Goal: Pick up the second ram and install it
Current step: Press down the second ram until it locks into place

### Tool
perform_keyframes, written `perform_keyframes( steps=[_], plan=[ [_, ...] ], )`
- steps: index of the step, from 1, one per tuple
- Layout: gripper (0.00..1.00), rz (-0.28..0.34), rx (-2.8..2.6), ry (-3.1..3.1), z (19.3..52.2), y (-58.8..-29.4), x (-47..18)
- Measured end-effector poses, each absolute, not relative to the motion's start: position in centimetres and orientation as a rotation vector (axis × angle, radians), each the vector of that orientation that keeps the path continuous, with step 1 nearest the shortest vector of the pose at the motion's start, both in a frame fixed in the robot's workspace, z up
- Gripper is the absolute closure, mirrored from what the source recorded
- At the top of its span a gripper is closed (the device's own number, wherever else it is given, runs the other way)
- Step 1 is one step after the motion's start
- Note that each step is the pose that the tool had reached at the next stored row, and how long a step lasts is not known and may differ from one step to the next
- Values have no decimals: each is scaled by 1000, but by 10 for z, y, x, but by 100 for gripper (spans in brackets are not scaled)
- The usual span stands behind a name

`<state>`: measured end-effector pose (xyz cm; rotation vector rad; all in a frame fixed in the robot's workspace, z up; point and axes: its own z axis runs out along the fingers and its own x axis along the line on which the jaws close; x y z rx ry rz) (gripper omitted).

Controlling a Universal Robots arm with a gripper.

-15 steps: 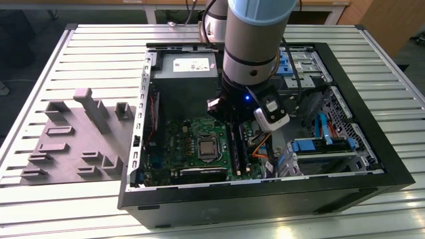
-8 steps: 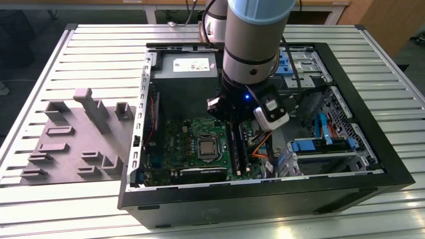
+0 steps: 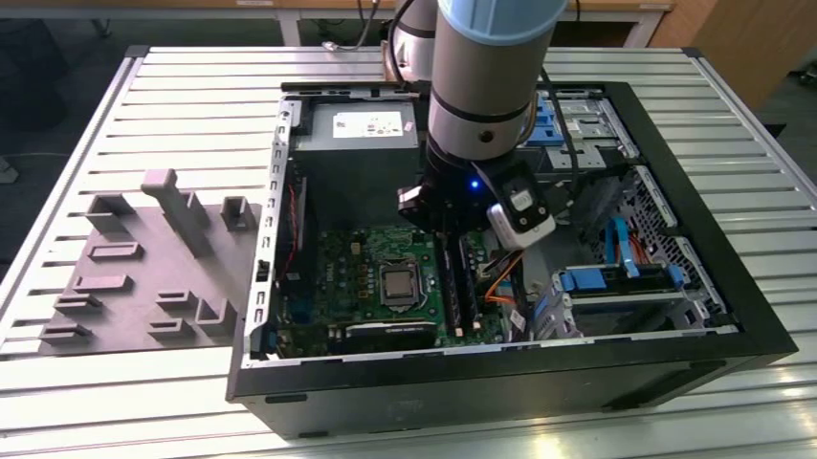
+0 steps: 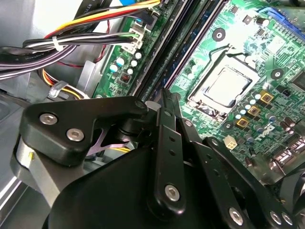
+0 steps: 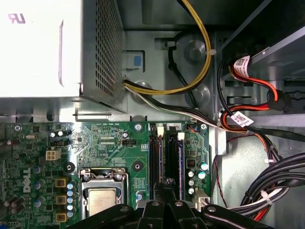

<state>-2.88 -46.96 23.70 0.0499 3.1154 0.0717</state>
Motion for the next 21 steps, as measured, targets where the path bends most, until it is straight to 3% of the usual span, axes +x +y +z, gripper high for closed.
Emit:
perform_keyframes(
  steps=[21],
  plan=[
    [89,72,50,3115,237,-465,-29]
  ],
)
